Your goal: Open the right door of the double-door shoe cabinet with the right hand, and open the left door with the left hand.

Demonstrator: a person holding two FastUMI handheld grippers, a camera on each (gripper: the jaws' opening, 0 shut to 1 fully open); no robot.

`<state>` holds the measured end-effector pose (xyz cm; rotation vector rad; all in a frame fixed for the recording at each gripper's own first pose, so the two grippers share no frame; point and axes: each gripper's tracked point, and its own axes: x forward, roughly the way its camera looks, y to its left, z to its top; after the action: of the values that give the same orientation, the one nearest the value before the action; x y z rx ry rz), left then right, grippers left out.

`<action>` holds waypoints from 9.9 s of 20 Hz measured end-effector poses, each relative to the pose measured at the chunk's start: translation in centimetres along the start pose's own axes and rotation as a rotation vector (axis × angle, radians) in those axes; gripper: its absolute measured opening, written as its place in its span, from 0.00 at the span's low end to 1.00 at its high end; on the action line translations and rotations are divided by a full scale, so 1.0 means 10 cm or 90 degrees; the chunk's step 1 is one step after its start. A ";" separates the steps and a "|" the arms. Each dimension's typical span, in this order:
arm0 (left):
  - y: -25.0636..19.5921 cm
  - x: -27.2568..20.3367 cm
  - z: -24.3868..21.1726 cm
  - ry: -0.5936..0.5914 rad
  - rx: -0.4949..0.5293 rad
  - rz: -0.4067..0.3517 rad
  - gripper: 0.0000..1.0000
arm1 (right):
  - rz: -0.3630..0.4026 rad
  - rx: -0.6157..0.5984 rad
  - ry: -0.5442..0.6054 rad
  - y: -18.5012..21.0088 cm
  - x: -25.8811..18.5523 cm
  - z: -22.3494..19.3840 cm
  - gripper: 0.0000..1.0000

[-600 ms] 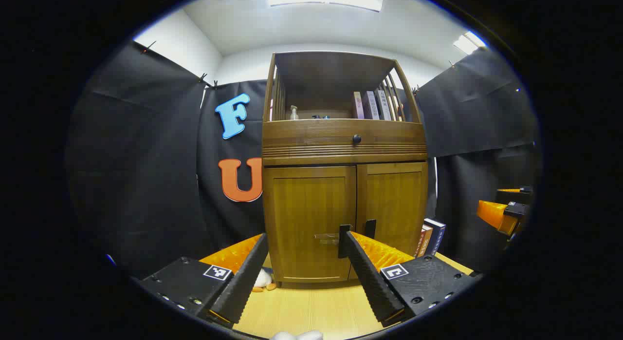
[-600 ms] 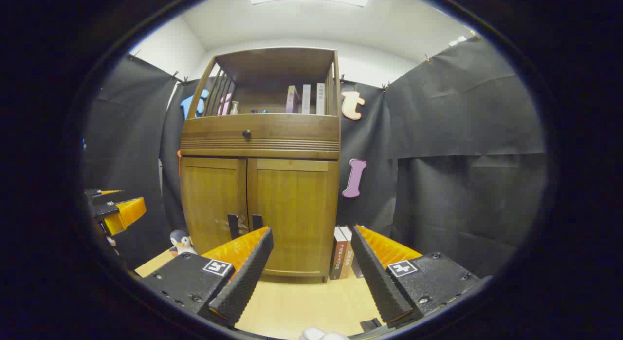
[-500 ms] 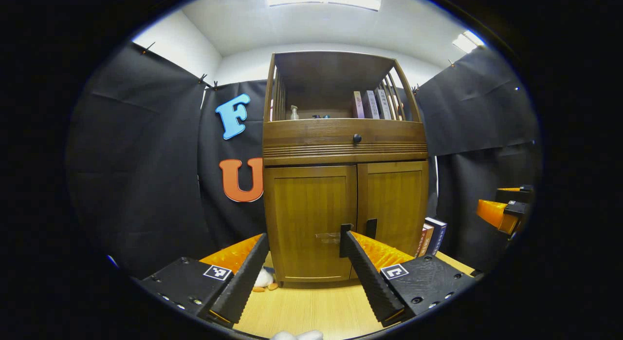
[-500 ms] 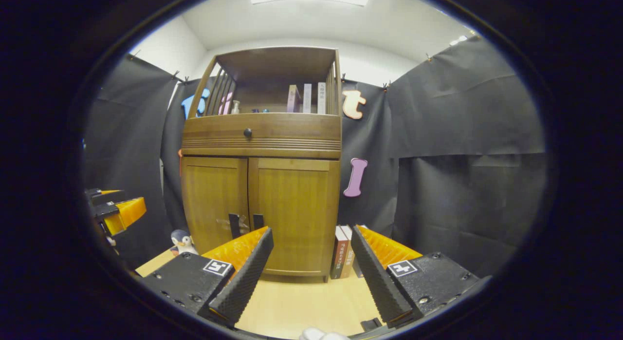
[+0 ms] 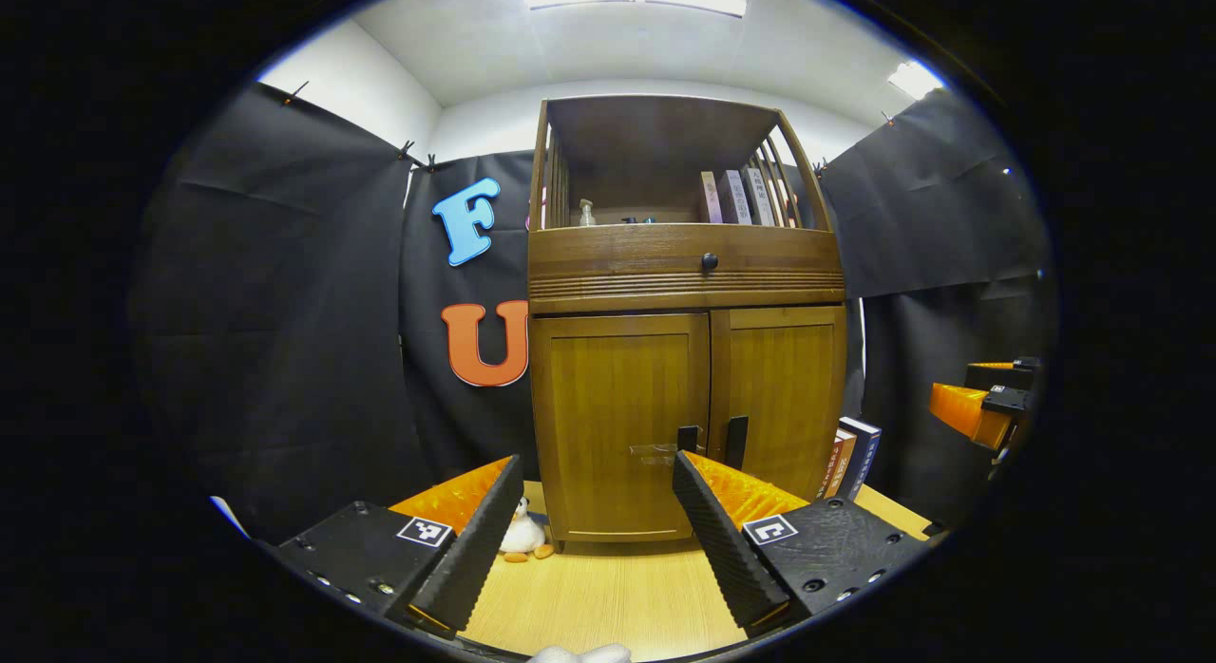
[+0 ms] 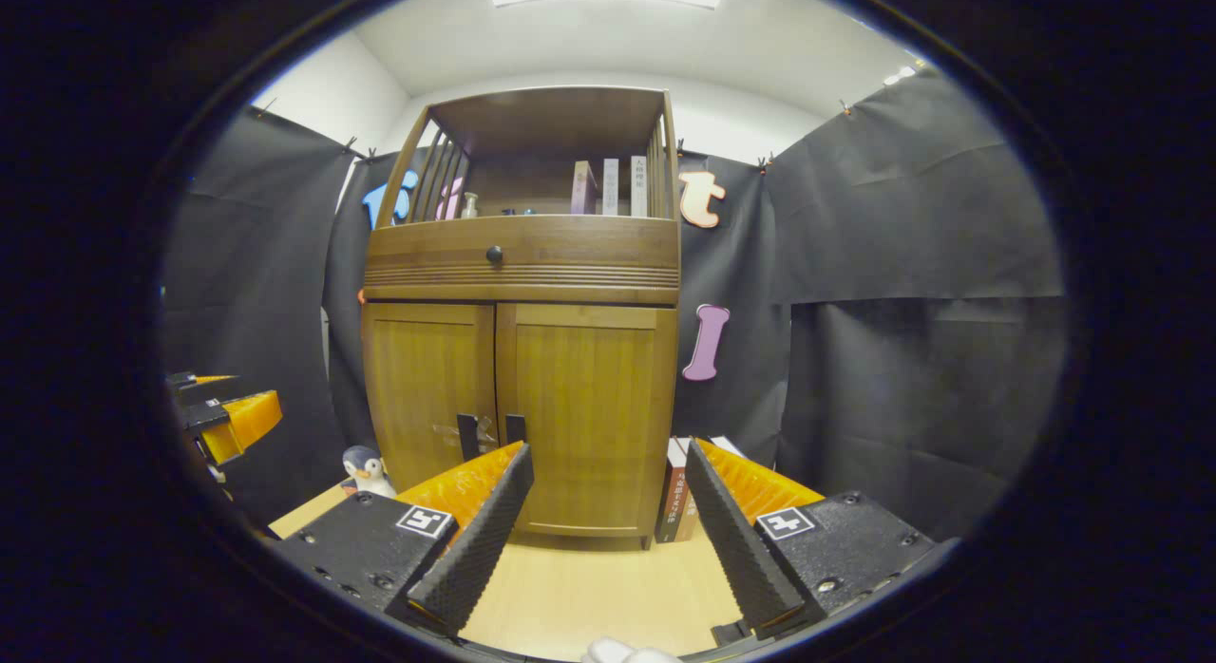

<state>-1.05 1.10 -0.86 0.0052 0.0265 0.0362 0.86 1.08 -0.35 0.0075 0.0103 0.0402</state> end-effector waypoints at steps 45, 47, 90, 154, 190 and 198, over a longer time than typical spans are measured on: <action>0.68 -0.41 -0.25 0.051 -0.016 0.122 0.96 | 0.107 0.020 0.171 1.44 3.05 -1.40 0.32; 0.67 -0.43 -0.26 0.049 -0.021 0.117 0.96 | 0.114 0.021 0.175 1.43 3.01 -1.41 0.31; -0.76 -0.21 -0.39 0.054 -0.020 -0.149 0.95 | 0.037 0.015 0.175 -0.60 0.98 -1.47 0.14; -0.15 0.28 -0.49 0.061 -0.023 -0.045 0.95 | 0.022 0.032 0.085 -0.03 0.31 -0.72 1.00; -1.20 2.88 -1.29 0.040 -0.022 -0.096 0.30 | -0.062 -0.054 0.160 -0.36 0.34 -0.71 1.00; -1.13 2.58 -1.29 0.048 -0.025 -0.110 0.28 | -0.058 -0.044 0.170 -0.43 0.27 -0.75 1.00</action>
<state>24.82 -9.20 -14.48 -0.0381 0.1017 -0.1354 3.69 -3.00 -7.93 -0.0671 0.2762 -0.0501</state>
